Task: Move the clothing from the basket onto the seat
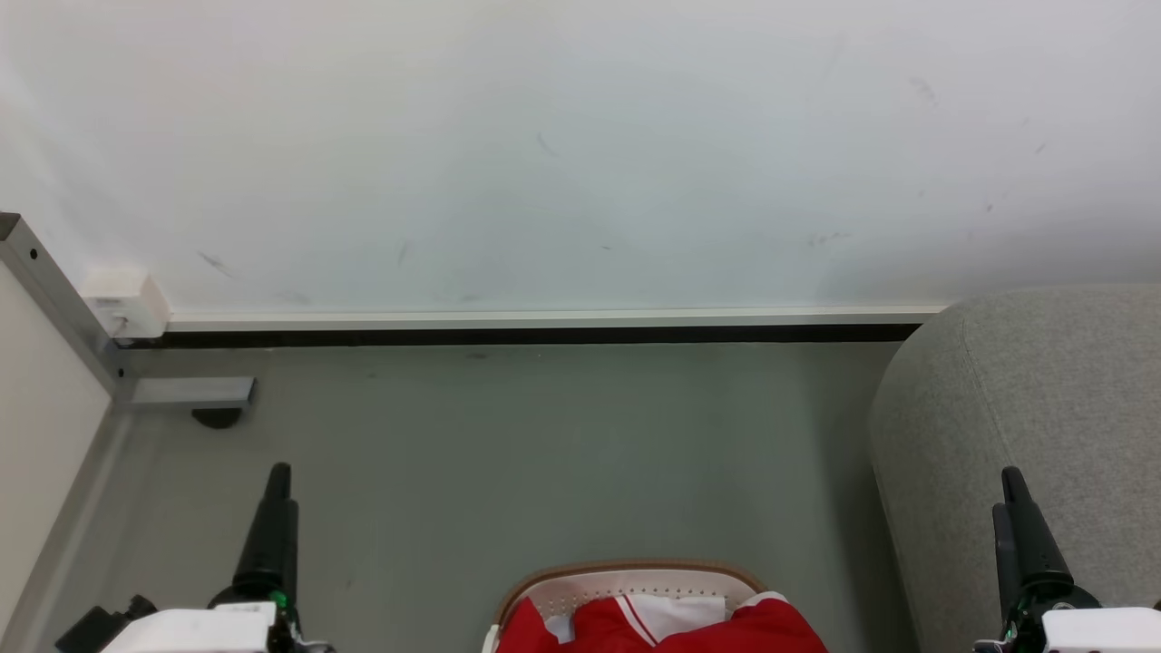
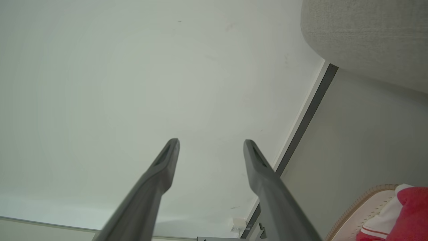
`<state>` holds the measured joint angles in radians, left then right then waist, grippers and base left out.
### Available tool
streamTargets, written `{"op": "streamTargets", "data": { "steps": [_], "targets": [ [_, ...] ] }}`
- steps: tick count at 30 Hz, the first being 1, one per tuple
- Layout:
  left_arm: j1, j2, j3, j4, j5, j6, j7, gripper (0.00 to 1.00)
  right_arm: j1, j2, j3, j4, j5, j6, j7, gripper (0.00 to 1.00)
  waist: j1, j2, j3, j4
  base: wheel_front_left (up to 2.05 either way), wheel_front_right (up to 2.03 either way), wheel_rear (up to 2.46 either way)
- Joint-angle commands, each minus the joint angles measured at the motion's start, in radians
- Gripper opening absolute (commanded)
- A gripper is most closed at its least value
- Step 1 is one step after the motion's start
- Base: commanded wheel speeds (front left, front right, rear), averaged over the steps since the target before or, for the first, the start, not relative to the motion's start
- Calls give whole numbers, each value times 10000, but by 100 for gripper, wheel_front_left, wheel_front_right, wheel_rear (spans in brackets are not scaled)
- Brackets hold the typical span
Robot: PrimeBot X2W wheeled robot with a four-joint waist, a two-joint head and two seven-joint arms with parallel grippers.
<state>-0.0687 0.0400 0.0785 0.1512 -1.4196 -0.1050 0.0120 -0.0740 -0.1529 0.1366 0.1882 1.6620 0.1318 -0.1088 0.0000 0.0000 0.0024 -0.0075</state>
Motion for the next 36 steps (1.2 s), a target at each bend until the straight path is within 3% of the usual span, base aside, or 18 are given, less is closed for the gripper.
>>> {"op": "streamTargets", "data": {
  "steps": [1, 13, 36],
  "targets": [
    [-66, 80, -37, -250, 421, -52, -128, 100, -214, -13, -8, -236, -335, -4, -83, 100, 0, 0, 0, -7, 0, 0, 0],
    [82, 82, -139, -607, 2917, -98, -595, 100, -220, 161, -203, -232, -2538, -6, -347, 100, 0, 0, -20, -53, 0, 0, 0],
    [440, 99, -287, -586, 7617, -8, -1346, 100, -379, 423, -645, 481, -8254, -10, -502, 100, 0, 0, -191, -191, 0, 0, 0]
  ]
}}
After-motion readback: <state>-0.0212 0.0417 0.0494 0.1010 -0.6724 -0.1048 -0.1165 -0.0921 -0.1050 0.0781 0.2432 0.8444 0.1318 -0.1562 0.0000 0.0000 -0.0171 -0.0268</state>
